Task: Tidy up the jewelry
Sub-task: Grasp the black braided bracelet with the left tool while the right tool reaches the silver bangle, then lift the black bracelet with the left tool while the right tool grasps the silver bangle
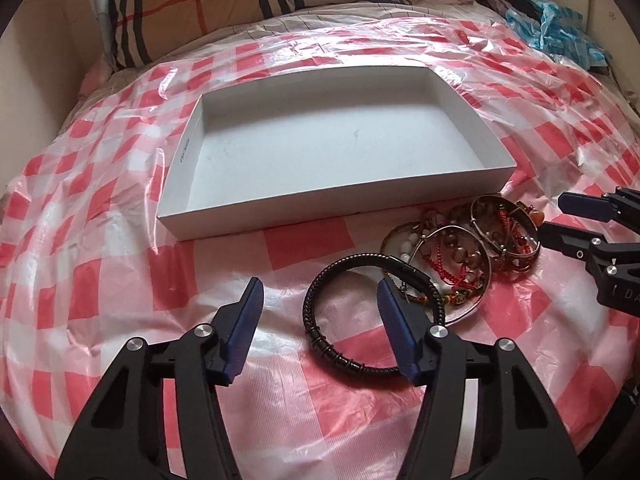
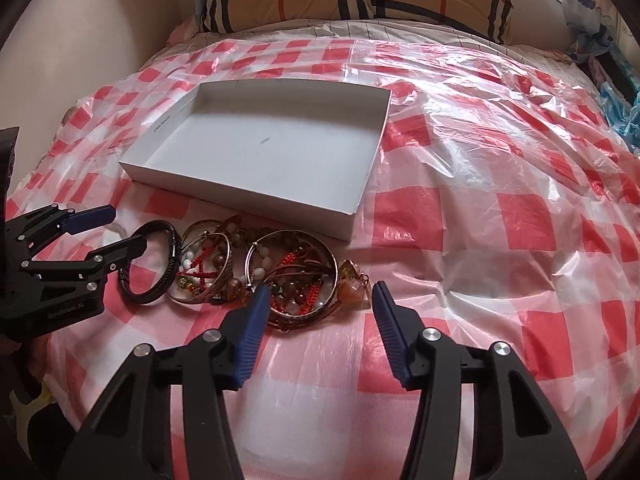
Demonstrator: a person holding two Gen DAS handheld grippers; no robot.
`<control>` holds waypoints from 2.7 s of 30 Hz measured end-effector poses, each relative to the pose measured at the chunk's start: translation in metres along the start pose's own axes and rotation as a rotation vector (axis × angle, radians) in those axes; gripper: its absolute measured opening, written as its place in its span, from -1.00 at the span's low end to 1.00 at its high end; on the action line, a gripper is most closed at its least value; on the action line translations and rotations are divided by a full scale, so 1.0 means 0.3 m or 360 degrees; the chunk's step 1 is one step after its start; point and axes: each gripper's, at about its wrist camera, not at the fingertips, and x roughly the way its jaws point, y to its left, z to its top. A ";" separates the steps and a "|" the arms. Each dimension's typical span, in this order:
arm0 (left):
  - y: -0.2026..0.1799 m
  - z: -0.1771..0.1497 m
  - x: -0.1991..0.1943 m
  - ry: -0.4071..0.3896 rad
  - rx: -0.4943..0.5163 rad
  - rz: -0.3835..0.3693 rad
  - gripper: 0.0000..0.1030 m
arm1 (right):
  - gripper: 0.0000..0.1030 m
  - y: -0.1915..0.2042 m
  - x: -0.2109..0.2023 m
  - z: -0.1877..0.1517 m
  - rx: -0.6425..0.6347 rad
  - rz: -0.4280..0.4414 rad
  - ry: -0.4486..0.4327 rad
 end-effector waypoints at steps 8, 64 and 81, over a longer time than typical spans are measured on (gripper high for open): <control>0.002 -0.027 0.076 0.0067 -0.0007 -0.0114 -0.72 | -0.40 -0.016 0.116 0.005 -0.0017 -0.0021 0.0105; -0.011 -0.026 0.088 0.0052 0.0036 -0.0151 -0.82 | 0.19 0.045 0.176 0.060 -0.0335 0.0136 0.0119; 0.051 -0.063 -0.101 -0.0091 -0.0193 -0.0236 -0.86 | 0.18 0.168 -0.064 0.010 -0.0519 -0.0182 -0.0145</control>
